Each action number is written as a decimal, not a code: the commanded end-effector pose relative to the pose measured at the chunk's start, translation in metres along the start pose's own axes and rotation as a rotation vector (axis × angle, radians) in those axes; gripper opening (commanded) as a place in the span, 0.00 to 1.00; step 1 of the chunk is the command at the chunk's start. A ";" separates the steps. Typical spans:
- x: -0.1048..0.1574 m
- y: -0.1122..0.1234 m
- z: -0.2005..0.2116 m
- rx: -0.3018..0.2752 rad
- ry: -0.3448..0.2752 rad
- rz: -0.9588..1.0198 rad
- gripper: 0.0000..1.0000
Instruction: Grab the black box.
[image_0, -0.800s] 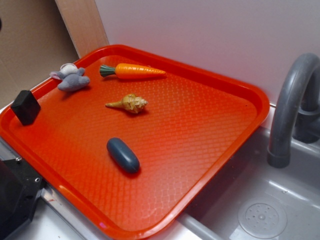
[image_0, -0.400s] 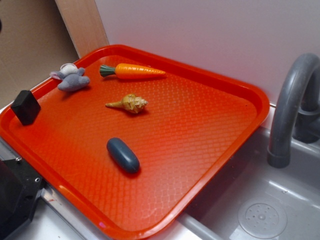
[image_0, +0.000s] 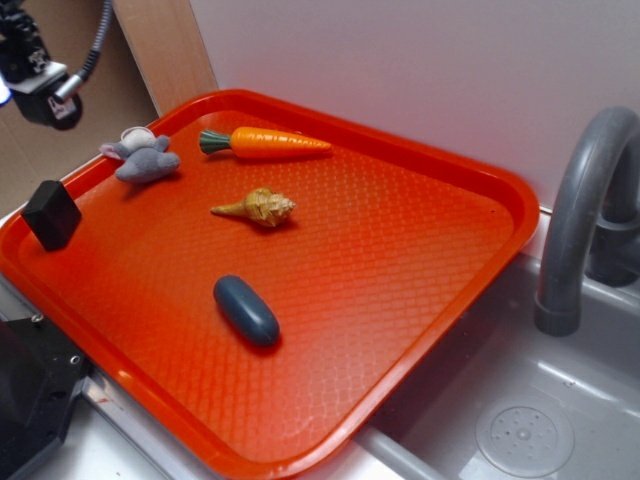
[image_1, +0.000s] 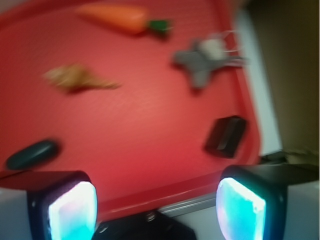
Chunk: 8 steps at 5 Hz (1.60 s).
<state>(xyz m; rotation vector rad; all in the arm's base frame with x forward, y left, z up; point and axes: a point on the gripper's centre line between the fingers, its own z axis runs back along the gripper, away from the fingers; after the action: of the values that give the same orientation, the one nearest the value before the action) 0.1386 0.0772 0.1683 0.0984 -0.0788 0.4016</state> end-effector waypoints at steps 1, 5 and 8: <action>-0.008 0.076 -0.025 -0.047 -0.006 0.245 1.00; 0.021 0.058 -0.110 -0.021 -0.006 0.353 1.00; 0.014 0.081 -0.109 0.013 -0.005 0.275 1.00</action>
<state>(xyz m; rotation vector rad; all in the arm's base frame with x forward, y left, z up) 0.1331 0.1621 0.0615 0.0789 -0.0603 0.6798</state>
